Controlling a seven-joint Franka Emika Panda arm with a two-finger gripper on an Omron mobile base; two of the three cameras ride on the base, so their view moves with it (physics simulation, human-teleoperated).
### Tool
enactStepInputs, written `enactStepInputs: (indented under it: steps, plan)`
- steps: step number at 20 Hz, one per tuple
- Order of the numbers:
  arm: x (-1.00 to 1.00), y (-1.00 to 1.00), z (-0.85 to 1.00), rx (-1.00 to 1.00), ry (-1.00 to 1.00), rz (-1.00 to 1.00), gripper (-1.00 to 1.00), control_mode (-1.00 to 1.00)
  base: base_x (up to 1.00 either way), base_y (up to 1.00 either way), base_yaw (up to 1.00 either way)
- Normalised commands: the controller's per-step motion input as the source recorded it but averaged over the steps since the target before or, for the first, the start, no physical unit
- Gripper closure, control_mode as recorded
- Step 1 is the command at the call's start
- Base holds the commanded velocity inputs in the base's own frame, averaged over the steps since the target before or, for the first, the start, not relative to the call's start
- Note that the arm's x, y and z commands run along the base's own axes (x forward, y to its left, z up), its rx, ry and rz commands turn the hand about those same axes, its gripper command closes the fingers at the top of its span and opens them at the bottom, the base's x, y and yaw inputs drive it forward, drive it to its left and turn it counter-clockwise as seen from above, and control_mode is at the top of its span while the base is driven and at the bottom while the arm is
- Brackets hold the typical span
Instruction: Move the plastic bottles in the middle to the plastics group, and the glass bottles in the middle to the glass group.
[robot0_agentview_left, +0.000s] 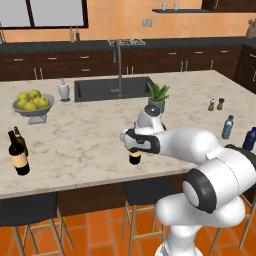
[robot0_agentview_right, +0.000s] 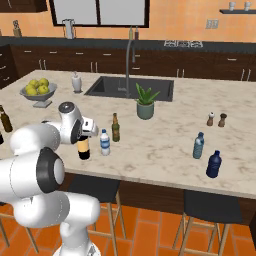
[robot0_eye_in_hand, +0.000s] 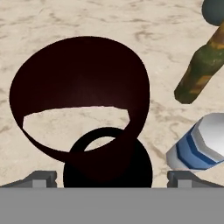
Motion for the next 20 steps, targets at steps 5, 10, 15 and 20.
enactStepInputs:
  steps: [5, 10, 15, 20]
  plan:
    - [0.00, 0.00, 0.00, 0.00, 0.00, 0.00, 1.00, -1.00, 0.00, 0.00, 0.00]
    - [0.00, 0.03, 0.00, 0.00, 0.00, 0.01, 1.00, -1.00, 0.00, 0.00, 0.00]
    - [0.00, 0.59, 0.26, 0.05, -0.07, 0.20, 1.00, -1.00, 0.00, 0.00, 0.00]
    - [0.00, 1.00, 0.06, 0.00, 0.01, 0.24, 1.00, -1.00, 0.00, 0.00, 0.00]
